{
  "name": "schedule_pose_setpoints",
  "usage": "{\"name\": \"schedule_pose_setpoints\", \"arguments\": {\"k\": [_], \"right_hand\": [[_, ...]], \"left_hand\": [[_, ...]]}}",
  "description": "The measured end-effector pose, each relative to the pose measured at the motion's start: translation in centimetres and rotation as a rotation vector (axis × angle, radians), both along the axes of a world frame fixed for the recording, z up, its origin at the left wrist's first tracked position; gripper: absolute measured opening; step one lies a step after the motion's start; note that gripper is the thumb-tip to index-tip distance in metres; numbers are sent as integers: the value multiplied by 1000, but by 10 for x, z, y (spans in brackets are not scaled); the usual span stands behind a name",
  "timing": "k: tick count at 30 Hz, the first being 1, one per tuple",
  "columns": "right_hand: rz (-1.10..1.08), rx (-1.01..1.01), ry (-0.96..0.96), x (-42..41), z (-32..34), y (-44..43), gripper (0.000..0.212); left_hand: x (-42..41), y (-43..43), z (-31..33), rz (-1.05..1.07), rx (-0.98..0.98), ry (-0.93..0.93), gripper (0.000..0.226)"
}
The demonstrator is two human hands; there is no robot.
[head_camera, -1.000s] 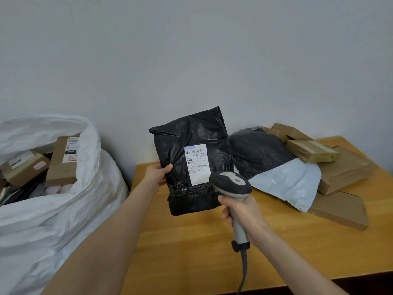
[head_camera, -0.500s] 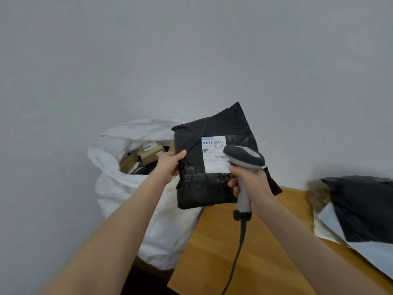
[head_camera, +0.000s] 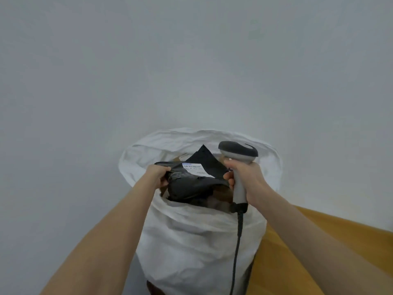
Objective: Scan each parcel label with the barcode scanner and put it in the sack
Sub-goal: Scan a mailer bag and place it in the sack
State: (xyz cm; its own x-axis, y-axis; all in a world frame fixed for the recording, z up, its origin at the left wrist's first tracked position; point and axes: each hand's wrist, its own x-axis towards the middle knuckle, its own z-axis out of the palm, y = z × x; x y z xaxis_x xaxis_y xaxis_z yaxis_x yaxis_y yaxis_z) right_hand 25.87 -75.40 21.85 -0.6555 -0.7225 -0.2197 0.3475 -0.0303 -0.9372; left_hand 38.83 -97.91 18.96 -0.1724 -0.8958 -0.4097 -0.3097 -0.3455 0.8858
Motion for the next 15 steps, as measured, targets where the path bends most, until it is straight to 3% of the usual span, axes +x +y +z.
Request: {"name": "schedule_pose_setpoints", "arguments": {"k": [3,6,9,12,15], "right_hand": [[-40,24,-20,0,-11,-53,12],[-86,64,-43,-4,-23,-86,9],[-132,113,-44,-13,-34,-104,10],[-174,166,-38,-23,-44,-114,11],[-183,179,-46,-26,-48,-122,11]], "left_hand": [[-18,-53,-17,-23,4,1,12],[-36,-97,-29,-42,-169,21,28],[-54,-126,-41,-141,-405,-144,59],[-72,-118,-46,-490,-661,-591,82],[-87,-78,-46,-1014,-724,-741,98]]}}
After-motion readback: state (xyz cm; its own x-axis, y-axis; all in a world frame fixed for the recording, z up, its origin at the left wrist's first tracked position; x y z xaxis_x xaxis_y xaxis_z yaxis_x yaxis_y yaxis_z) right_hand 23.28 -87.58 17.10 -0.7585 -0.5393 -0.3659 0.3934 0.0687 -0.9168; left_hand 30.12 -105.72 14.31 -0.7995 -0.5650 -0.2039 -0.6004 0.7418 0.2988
